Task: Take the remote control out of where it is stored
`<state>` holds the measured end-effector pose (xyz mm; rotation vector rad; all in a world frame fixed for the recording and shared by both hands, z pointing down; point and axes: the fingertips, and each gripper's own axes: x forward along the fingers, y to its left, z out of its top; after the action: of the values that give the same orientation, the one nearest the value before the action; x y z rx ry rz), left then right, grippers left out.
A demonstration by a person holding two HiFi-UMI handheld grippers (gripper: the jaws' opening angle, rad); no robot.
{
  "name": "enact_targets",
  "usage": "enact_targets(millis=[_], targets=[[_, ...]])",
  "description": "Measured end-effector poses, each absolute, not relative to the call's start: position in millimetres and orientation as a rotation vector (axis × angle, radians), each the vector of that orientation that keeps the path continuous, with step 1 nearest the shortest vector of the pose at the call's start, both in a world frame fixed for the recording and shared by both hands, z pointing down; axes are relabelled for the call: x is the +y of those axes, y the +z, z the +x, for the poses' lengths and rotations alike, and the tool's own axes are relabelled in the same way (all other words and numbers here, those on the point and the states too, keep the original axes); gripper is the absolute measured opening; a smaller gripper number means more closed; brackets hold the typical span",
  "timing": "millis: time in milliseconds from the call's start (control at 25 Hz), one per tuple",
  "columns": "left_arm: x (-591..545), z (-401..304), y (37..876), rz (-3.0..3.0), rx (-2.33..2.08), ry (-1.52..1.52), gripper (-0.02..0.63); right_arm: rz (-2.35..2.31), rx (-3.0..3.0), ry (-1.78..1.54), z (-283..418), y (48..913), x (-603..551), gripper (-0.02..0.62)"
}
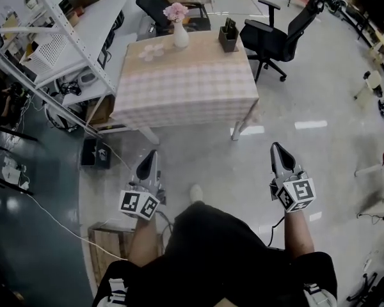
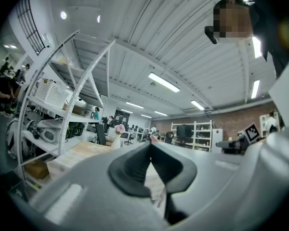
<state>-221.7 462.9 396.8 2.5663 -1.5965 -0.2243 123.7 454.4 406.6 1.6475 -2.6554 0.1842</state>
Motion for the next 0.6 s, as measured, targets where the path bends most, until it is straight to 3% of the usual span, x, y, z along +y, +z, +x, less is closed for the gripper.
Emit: enact_targets(millis=[600], targets=[[352.8, -302.2, 398.1, 2.575, -1.583, -0.217, 0.003, 1.688, -2.677, 0.143, 50.4, 379.5, 338.3, 0.005]])
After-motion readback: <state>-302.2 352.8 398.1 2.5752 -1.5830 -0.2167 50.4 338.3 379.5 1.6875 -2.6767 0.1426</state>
